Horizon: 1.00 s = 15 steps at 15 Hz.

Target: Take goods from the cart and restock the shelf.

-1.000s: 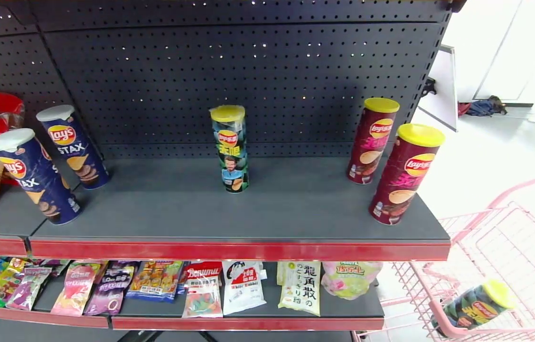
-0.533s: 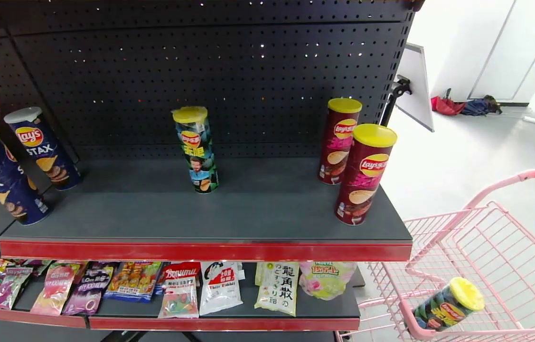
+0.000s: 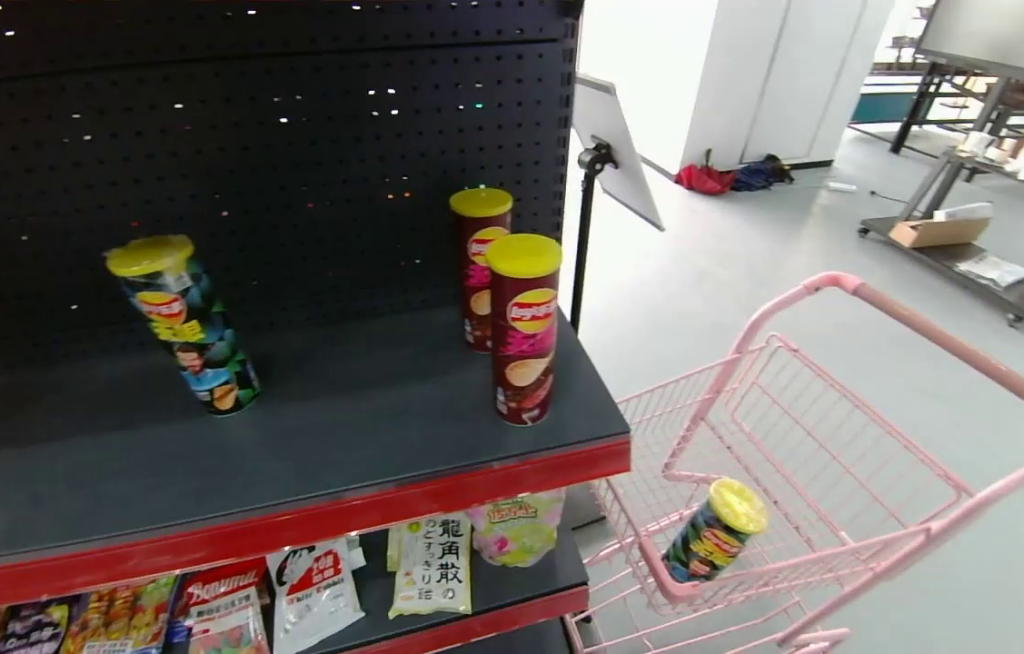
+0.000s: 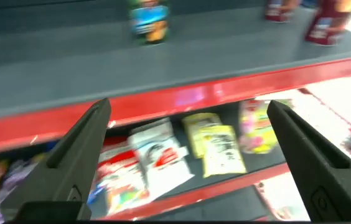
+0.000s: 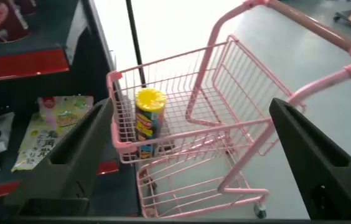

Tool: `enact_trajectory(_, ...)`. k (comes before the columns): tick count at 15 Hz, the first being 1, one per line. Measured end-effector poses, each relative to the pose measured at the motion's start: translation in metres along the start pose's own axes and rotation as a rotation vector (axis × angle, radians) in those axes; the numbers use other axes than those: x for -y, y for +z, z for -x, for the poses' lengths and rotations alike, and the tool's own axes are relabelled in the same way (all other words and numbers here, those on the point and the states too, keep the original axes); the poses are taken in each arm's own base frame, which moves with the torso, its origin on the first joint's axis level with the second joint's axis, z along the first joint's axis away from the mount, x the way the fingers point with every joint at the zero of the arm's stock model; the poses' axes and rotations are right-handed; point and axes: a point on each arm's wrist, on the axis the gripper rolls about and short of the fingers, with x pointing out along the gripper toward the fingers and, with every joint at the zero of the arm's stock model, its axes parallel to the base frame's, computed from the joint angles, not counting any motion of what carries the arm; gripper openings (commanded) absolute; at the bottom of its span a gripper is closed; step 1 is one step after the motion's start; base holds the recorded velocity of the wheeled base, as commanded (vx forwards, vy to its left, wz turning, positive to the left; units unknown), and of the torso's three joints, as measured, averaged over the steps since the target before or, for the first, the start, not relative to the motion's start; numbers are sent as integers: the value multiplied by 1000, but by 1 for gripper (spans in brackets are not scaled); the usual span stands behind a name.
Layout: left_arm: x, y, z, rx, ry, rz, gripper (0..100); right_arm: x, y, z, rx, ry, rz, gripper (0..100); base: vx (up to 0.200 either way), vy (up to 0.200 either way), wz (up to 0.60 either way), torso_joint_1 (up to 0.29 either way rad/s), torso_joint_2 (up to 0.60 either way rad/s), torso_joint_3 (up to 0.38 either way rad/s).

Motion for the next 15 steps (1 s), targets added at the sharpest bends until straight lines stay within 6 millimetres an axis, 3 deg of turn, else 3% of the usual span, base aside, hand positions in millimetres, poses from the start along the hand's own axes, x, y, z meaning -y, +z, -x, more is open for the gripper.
enact_trajectory(2, 0, 0, 0, 0, 1, 0, 100, 0, 0, 0, 0, 0, 0, 100, 0, 0, -600, 5, 0, 0)
enact_trajectory(9, 0, 0, 0, 0, 1, 1, 100, 0, 0, 0, 0, -2, 0, 100, 0, 0, 0, 0, 0, 0)
enact_trajectory(15, 0, 0, 0, 0, 1, 1, 100, 0, 0, 0, 0, -1, -2, 100, 0, 0, 0, -136, 330, 189)
